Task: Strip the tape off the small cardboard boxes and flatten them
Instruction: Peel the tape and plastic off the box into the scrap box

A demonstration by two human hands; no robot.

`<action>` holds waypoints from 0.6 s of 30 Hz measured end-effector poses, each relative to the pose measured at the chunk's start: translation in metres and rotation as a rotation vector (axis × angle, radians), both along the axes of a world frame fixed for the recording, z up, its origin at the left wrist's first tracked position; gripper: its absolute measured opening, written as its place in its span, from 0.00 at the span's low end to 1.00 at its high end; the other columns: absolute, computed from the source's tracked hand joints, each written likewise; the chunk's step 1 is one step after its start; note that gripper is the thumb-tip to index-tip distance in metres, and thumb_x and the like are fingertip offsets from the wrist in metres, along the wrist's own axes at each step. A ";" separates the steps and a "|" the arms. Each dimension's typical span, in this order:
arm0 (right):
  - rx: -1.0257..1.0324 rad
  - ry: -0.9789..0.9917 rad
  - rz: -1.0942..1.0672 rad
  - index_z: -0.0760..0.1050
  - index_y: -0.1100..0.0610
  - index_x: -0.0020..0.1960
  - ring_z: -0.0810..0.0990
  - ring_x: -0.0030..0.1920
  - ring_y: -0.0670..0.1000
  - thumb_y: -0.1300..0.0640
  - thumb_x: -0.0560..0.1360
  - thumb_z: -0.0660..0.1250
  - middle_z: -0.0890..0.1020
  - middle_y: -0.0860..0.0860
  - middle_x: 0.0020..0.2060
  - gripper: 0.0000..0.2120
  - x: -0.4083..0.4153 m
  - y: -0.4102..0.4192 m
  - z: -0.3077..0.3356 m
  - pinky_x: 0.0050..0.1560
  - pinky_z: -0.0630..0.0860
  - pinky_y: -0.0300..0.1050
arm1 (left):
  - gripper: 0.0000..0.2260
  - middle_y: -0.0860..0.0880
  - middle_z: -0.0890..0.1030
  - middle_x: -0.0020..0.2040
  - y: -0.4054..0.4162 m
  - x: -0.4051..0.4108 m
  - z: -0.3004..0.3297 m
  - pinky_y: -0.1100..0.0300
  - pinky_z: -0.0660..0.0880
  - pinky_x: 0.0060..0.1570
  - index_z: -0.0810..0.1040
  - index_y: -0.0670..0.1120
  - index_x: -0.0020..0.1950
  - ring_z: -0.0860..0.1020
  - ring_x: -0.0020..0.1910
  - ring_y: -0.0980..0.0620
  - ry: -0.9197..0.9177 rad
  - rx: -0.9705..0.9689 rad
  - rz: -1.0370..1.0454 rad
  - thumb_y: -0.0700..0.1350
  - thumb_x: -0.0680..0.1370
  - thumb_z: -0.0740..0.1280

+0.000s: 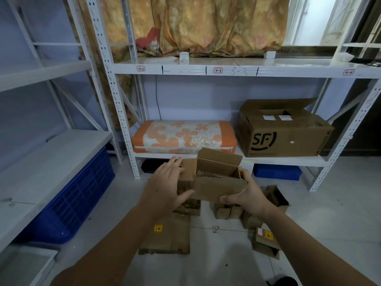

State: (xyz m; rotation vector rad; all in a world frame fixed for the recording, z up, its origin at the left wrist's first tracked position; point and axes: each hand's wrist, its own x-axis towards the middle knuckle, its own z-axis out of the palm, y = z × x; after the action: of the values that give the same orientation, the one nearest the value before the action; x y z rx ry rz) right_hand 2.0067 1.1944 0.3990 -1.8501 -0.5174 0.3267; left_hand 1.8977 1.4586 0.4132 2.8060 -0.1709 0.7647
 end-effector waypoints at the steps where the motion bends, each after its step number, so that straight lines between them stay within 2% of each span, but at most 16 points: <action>1: 0.005 0.005 0.002 0.63 0.45 0.70 0.77 0.63 0.49 0.58 0.60 0.86 0.76 0.46 0.63 0.47 0.000 0.000 0.000 0.60 0.80 0.49 | 0.37 0.42 0.70 0.77 -0.001 0.000 -0.001 0.42 0.70 0.74 0.72 0.39 0.73 0.67 0.78 0.44 0.027 -0.024 0.008 0.65 0.76 0.69; 3: 0.023 0.016 0.020 0.64 0.46 0.69 0.78 0.62 0.49 0.60 0.61 0.85 0.77 0.48 0.62 0.45 0.000 0.001 0.003 0.58 0.81 0.48 | 0.43 0.44 0.69 0.78 -0.006 0.001 -0.001 0.46 0.69 0.75 0.61 0.40 0.81 0.67 0.78 0.46 0.083 -0.134 0.008 0.67 0.77 0.66; 6: 0.032 0.007 0.047 0.66 0.46 0.69 0.80 0.61 0.48 0.61 0.60 0.86 0.79 0.48 0.61 0.45 0.001 0.009 0.010 0.58 0.82 0.49 | 0.44 0.50 0.52 0.85 -0.014 0.005 -0.002 0.52 0.52 0.82 0.44 0.47 0.85 0.50 0.83 0.53 0.188 -0.262 -0.031 0.66 0.80 0.62; 8: 0.013 -0.037 0.052 0.66 0.45 0.70 0.79 0.62 0.48 0.58 0.59 0.86 0.79 0.47 0.62 0.46 0.003 0.016 0.017 0.58 0.82 0.49 | 0.43 0.51 0.46 0.85 -0.015 0.010 -0.009 0.52 0.48 0.82 0.39 0.49 0.85 0.45 0.83 0.55 0.244 -0.303 -0.045 0.67 0.81 0.58; 9: -0.001 -0.061 0.061 0.66 0.44 0.71 0.79 0.62 0.48 0.57 0.59 0.86 0.79 0.46 0.62 0.47 0.005 0.018 0.021 0.59 0.81 0.49 | 0.42 0.50 0.48 0.85 -0.013 0.012 -0.012 0.50 0.50 0.83 0.39 0.49 0.85 0.47 0.84 0.54 0.259 -0.325 -0.050 0.69 0.81 0.56; 11: -0.024 -0.079 0.098 0.66 0.43 0.72 0.78 0.63 0.48 0.54 0.59 0.86 0.78 0.44 0.63 0.47 0.009 0.018 0.027 0.59 0.82 0.50 | 0.42 0.51 0.58 0.84 -0.003 0.016 -0.017 0.46 0.60 0.80 0.45 0.52 0.85 0.57 0.82 0.52 0.285 -0.373 -0.045 0.71 0.80 0.56; 14: -0.046 -0.082 0.166 0.68 0.41 0.71 0.80 0.62 0.48 0.56 0.62 0.85 0.80 0.44 0.61 0.44 0.011 0.017 0.034 0.59 0.81 0.48 | 0.43 0.57 0.67 0.77 0.005 0.012 -0.014 0.46 0.73 0.71 0.52 0.57 0.83 0.69 0.74 0.56 0.304 -0.564 -0.077 0.70 0.75 0.67; 16: -0.067 -0.070 0.220 0.69 0.42 0.71 0.80 0.62 0.49 0.56 0.63 0.85 0.82 0.46 0.61 0.42 0.010 0.020 0.034 0.60 0.81 0.49 | 0.47 0.58 0.69 0.75 0.005 0.010 -0.012 0.46 0.76 0.68 0.53 0.62 0.81 0.72 0.72 0.55 0.318 -0.752 -0.135 0.68 0.70 0.76; 18: -0.080 -0.077 0.233 0.69 0.42 0.71 0.81 0.61 0.47 0.56 0.64 0.84 0.82 0.45 0.60 0.41 0.005 0.025 0.033 0.59 0.81 0.48 | 0.51 0.56 0.71 0.74 0.004 0.010 -0.013 0.45 0.77 0.67 0.54 0.65 0.80 0.74 0.71 0.52 0.317 -0.853 -0.163 0.65 0.66 0.82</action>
State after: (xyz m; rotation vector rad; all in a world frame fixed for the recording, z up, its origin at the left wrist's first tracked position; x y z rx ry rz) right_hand 2.0117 1.2196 0.4323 -1.8879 -0.7856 0.4385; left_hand 1.9081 1.4625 0.3997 2.0212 -0.0059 0.2444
